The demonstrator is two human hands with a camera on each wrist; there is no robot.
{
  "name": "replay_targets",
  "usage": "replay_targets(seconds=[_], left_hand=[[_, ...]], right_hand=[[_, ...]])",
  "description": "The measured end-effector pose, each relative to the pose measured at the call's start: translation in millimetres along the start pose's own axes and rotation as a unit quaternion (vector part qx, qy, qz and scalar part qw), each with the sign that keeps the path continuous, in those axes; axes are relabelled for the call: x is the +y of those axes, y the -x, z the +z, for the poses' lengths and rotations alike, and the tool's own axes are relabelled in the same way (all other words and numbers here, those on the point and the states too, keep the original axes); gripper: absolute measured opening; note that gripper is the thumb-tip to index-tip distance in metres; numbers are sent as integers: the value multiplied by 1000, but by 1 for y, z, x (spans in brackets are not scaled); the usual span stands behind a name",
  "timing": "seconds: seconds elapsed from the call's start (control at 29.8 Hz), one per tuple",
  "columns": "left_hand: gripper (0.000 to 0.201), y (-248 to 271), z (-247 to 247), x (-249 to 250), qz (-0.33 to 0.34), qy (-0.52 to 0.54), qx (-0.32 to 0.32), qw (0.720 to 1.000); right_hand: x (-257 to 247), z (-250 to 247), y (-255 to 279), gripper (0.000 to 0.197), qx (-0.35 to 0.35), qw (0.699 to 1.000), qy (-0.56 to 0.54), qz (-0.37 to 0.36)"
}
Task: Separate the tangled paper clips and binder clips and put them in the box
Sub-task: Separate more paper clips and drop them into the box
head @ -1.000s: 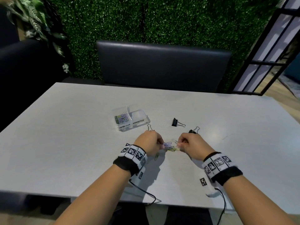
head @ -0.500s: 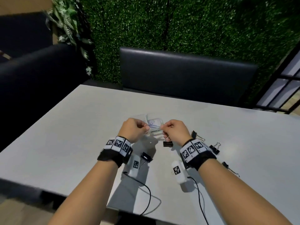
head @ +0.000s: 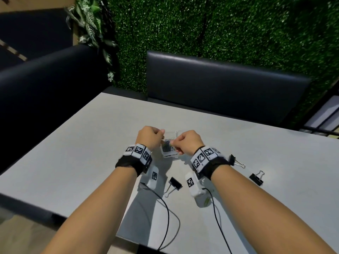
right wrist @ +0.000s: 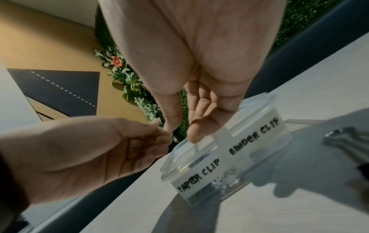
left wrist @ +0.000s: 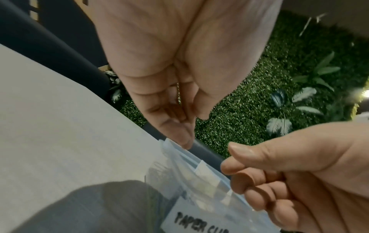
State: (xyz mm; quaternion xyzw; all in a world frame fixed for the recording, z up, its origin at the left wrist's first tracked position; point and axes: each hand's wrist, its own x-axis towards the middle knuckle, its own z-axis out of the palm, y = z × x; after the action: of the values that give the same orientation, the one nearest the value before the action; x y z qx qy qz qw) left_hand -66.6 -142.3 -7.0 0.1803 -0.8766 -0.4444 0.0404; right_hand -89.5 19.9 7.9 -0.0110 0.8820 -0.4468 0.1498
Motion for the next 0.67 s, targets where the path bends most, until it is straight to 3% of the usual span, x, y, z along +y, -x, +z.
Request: replay_targets(seconds=[0.07, 0.17, 0.23, 0.3, 0.37, 0.44, 0.54, 0.67], left_hand=[[28, 9, -5, -2, -2, 50, 6, 999], [26, 33, -6, 4, 32, 38, 13, 999], [24, 58, 5, 15, 75, -2, -46, 996], [24, 83, 25, 29, 132, -58, -149, 978], [26, 104, 49, 41, 187, -122, -232, 947], [27, 116, 71, 46, 208, -172, -272, 924], [34, 127, 98, 46, 206, -265, -283, 899], [30, 141, 109, 41, 214, -312, -284, 881]], right_hand=[[5, -9, 8, 14, 0, 1000, -19, -16], [27, -40, 26, 14, 47, 998, -25, -23], [52, -68, 41, 15, 72, 997, 0, -14], [81, -93, 60, 15, 84, 995, 48, -17], [106, -110, 80, 13, 63, 990, 127, -19], [126, -115, 98, 21, 12, 983, 184, -15], [148, -105, 114, 48, -65, 970, 235, -23], [162, -90, 132, 52, -52, 943, 324, -54]])
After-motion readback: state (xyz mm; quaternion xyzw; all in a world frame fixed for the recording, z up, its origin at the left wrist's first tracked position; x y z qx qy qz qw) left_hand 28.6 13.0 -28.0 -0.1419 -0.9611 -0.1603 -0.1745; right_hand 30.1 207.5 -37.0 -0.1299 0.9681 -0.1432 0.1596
